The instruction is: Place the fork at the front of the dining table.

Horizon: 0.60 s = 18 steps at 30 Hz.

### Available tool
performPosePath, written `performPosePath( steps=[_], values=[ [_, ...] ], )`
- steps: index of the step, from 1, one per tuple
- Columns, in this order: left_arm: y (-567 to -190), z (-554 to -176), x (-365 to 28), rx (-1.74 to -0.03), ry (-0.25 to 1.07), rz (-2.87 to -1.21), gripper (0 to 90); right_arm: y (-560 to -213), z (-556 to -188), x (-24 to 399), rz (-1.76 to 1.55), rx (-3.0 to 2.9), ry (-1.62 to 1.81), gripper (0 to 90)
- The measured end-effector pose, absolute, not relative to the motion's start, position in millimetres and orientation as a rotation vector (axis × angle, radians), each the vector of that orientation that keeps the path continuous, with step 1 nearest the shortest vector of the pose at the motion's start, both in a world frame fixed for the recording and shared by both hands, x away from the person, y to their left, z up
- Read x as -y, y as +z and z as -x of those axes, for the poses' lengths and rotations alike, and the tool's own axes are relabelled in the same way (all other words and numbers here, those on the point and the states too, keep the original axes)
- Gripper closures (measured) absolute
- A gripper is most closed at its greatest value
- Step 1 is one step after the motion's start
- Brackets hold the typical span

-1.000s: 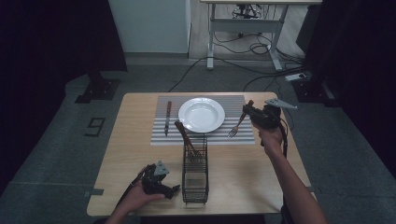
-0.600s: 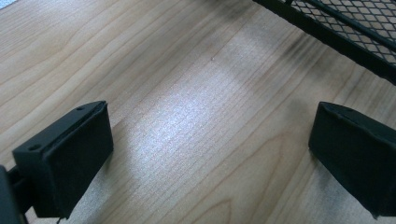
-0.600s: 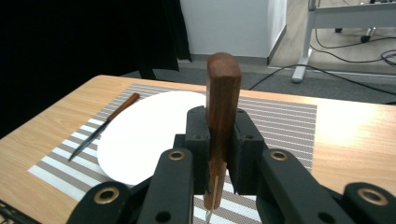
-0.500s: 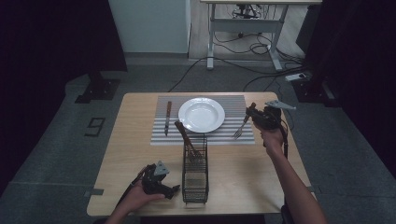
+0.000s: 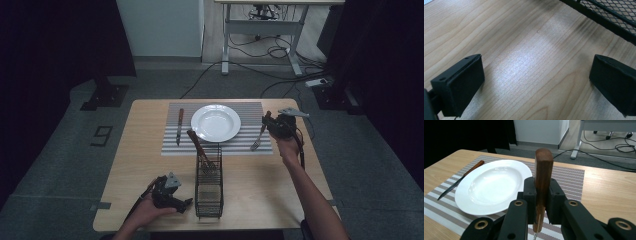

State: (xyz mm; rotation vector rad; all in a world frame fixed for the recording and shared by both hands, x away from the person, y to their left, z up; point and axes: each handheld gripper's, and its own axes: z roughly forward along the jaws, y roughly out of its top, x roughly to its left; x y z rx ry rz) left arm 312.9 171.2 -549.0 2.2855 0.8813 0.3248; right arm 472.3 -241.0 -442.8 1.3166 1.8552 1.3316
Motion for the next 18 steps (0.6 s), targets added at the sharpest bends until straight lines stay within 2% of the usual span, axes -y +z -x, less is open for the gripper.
performPosePath(
  steps=[18],
  values=[
    [-549.0,-313.4,-171.2,-0.879,0.323,-2.286,0.0,-447.2,-484.5,226.4,-1.28,-1.834,1.336,79.8]
  ],
)
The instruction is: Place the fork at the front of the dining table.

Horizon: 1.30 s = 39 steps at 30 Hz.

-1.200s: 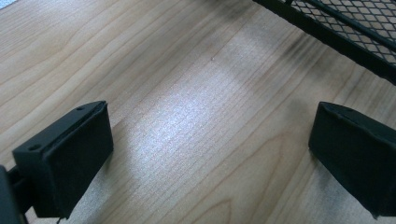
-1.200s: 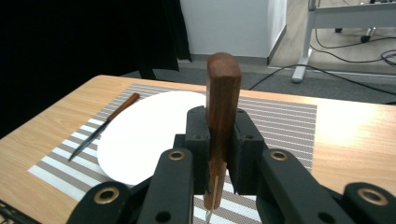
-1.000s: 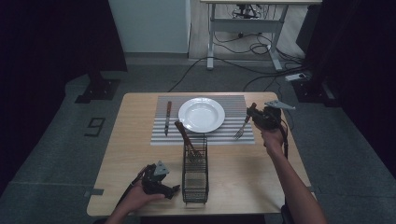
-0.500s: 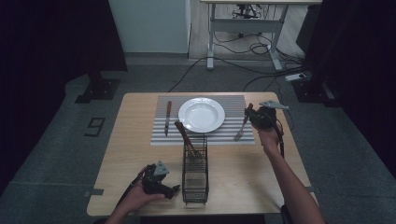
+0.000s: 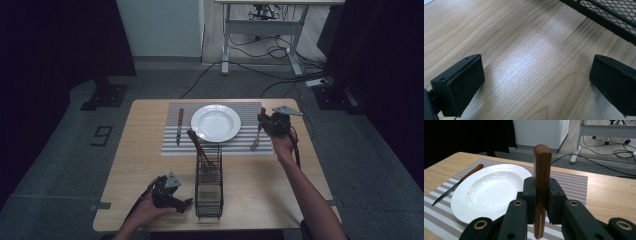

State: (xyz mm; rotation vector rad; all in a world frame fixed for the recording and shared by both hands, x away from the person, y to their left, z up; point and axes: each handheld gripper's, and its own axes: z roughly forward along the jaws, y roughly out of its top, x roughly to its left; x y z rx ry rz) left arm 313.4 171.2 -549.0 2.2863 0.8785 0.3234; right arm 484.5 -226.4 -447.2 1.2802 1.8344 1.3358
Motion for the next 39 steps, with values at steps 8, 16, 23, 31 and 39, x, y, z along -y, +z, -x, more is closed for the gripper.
performPosePath(
  steps=[8,16,23,31,39],
  values=[
    [-549.0,-313.5,-171.1,-0.877,0.323,-2.287,0.0,-446.9,-505.2,219.9,-1.31,-1.864,1.304,79.7],
    [-549.1,-313.5,-171.1,-0.878,0.322,-2.285,0.0,-448.4,-525.4,209.4,-1.346,-1.896,1.243,79.7],
    [-549.1,-313.6,-171.1,-0.877,0.322,-2.286,0.0,-457.1,-549.6,205.1,-1.4,-1.91,1.193,79.5],
    [-549.1,-313.6,-171.1,-0.876,0.322,-2.286,0.0,-469.7,-572.1,204.8,-1.478,-1.916,1.165,79.1],
    [-549.0,-313.7,-171.2,-0.875,0.322,-2.287,0.0,-481.6,-584.5,203.2,-1.502,-1.92,1.157,78.8]
  ],
)
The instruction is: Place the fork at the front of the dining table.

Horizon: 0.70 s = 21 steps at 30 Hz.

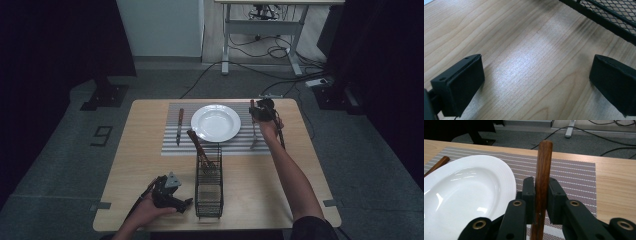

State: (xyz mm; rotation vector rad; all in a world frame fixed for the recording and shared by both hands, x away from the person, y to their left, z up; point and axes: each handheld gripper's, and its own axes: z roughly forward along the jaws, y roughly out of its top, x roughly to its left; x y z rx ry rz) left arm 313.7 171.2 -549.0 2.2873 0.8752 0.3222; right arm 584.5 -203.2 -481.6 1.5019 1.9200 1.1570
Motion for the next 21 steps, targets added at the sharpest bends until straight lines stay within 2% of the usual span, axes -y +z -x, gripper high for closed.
performPosePath(
  steps=[21],
  values=[
    [-549.0,-313.8,-171.2,-0.874,0.321,-2.288,0.0,-523.2,-617.8,201.5,-1.604,-1.938,1.108,77.4]
  ],
)
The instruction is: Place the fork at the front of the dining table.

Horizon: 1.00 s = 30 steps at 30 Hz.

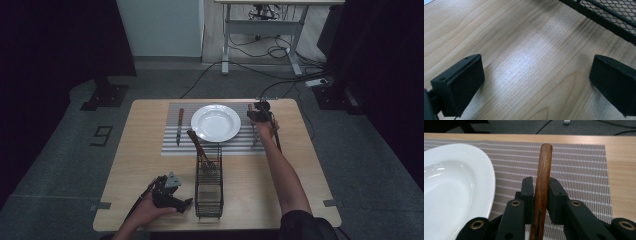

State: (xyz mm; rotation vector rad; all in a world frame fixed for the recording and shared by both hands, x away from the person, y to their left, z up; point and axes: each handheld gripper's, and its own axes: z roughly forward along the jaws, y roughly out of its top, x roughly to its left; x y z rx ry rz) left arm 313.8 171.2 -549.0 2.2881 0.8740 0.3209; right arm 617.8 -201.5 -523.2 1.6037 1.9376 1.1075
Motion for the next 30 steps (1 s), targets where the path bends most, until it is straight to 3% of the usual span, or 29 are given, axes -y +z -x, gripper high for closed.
performPosePath(
  steps=[15,24,30],
  values=[
    [-549.0,-313.8,-171.2,-0.874,0.322,-2.288,0.0,-544.7,-622.1,190.2,-1.555,-2.013,0.943,73.4],
    [-549.0,-313.8,-171.2,-0.873,0.322,-2.289,0.0,-537.3,-614.2,201.0,-1.628,-1.978,1.037,55.0],
    [-549.0,-313.7,-171.2,-0.874,0.321,-2.288,0.0,-528.7,-599.7,208.8,-1.634,-1.969,1.083,54.9]
  ],
)
